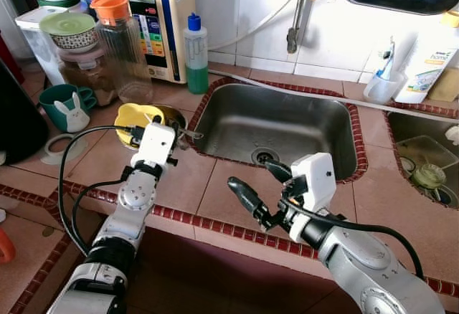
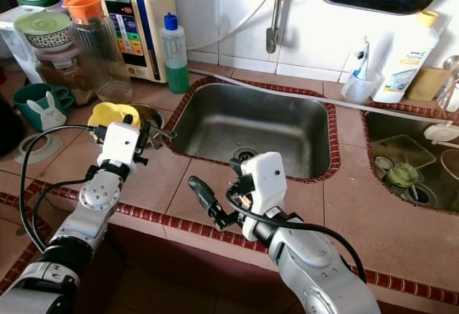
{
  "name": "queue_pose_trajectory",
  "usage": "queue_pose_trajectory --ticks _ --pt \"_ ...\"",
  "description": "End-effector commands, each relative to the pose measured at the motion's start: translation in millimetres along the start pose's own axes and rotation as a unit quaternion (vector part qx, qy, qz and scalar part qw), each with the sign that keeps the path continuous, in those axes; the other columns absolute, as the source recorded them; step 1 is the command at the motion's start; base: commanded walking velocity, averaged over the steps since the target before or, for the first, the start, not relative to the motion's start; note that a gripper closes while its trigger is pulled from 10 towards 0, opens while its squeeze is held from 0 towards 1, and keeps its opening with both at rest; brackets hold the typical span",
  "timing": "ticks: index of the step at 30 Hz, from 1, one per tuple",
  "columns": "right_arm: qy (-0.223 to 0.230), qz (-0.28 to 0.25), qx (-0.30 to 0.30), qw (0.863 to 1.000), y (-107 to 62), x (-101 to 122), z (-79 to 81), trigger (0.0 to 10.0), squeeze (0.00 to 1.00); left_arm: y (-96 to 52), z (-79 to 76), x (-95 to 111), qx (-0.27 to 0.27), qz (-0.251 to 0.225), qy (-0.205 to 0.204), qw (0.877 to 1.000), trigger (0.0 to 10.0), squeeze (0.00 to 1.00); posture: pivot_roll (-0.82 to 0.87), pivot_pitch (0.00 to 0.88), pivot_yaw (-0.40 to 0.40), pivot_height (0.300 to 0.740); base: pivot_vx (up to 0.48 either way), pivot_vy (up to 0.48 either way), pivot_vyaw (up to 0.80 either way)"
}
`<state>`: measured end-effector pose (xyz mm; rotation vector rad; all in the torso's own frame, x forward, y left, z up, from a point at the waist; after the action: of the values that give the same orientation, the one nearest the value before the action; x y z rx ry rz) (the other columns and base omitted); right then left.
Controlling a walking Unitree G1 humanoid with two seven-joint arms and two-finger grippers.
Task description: Kitchen organization
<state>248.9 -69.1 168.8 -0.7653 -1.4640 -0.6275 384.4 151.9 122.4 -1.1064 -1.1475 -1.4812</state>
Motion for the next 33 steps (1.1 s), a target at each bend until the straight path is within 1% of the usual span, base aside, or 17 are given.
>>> queue_pose_trajectory --ticks 1,3,11,14,15,16,19,20,25,27,29,31,32,33 --pt "-0.006 -0.006 -0.003 1.0 0.8 3.4 -0.4 10.0 0.0 4.1 1.6 8.7 -0.001 -0.014 0.006 1.0 0.0 0.0 0.02 0.009 -0.002 0.74 0.0 0.0 0.0" --pt "-0.007 -0.008 -0.005 1.0 1.4 3.9 -1.4 10.0 0.0 2.9 3.7 8.0 0.002 -0.014 0.006 1.0 0.0 0.0 0.02 0.011 -0.004 0.74 0.0 0.0 0.0" --pt "-0.008 -0.005 -0.007 1.0 1.7 2.1 -1.9 10.0 0.0 3.1 4.1 9.2 0.003 -0.017 0.007 1.0 0.0 0.0 0.02 0.013 -0.003 0.74 0.0 0.0 0.0" --pt "-0.008 -0.004 -0.008 1.0 1.8 1.7 -1.8 10.0 0.0 3.9 5.0 12.3 0.006 -0.024 0.016 1.0 0.0 0.0 0.02 0.014 -0.003 0.74 0.0 0.0 0.0" --pt "-0.009 -0.004 -0.01 1.0 1.9 1.4 -1.9 10.0 0.0 5.4 8.2 18.2 0.014 -0.036 0.031 0.999 0.0 0.0 0.02 0.014 -0.002 0.74 0.0 0.0 0.0" --pt "-0.008 -0.004 -0.01 1.0 1.9 1.4 -1.9 10.0 0.0 5.6 8.6 19.0 0.015 -0.038 0.032 0.999 0.0 0.0 0.02 0.014 -0.002 0.74 0.0 0.0 0.0" --pt "-0.008 -0.004 -0.012 1.0 2.0 1.0 -2.6 10.0 0.0 7.4 13.0 28.0 0.025 -0.058 0.059 0.996 0.0 0.0 0.02 0.014 -0.003 0.74 0.0 0.0 0.0" --pt "-0.009 -0.004 -0.013 1.0 2.2 0.7 -2.9 10.0 0.0 9.0 12.9 36.5 0.025 -0.074 0.063 0.995 0.0 0.0 0.02 0.014 -0.004 0.74 0.0 0.0 0.0" --pt "-0.01 -0.005 -0.014 1.0 2.8 0.6 -3.4 10.0 0.0 12.2 16.3 48.2 0.036 -0.092 0.073 0.992 0.0 0.0 0.03 0.013 -0.003 0.74 0.0 0.0 0.0" --pt "-0.01 -0.006 -0.016 1.0 2.9 0.7 -3.9 10.0 0.0 12.8 17.7 53.2 0.042 -0.101 0.068 0.992 0.0 0.0 0.02 0.012 -0.002 0.74 0.0 0.0 0.0" --pt "-0.01 -0.007 -0.018 1.0 3.1 0.9 -4.4 10.0 0.0 13.3 14.9 60.8 0.033 -0.116 0.08 0.989 0.0 0.0 0.02 0.012 -0.002 0.74 0.0 0.0 0.0" --pt "-0.01 -0.008 -0.021 1.0 3.1 0.9 -5.5 10.0 0.0 13.9 11.8 68.4 0.025 -0.131 0.084 0.988 0.0 0.0 0.02 0.012 -0.002 0.74 0.0 0.0 0.0" --pt "-0.01 -0.009 -0.029 0.999 3.3 0.9 -8.4 10.0 0.0 15.8 5.9 81.4 0.011 -0.15 0.071 0.986 0.0 0.0 0.02 0.012 -0.002 0.74 0.0 0.0 0.0" --pt "-0.01 -0.009 -0.029 0.999 3.3 0.9 -8.4 10.0 0.0 15.8 5.9 81.4 0.011 -0.15 0.071 0.986 0.0 0.0 0.02 0.012 -0.002 0.74 0.0 0.0 0.0"
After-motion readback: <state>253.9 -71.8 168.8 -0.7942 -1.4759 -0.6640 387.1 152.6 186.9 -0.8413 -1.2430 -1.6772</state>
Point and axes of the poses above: a point about 5 cm out from each wrist's last joint towards the gripper, its own y axis pointing out of the wrist towards the gripper, its own x axis along the axis of the wrist's last joint, z = x × y, the point moved 4 cm from there along y, pointing out of the wrist towards the gripper, and after that the axes turned 12 degrees about -y, right-handed, at the moved point
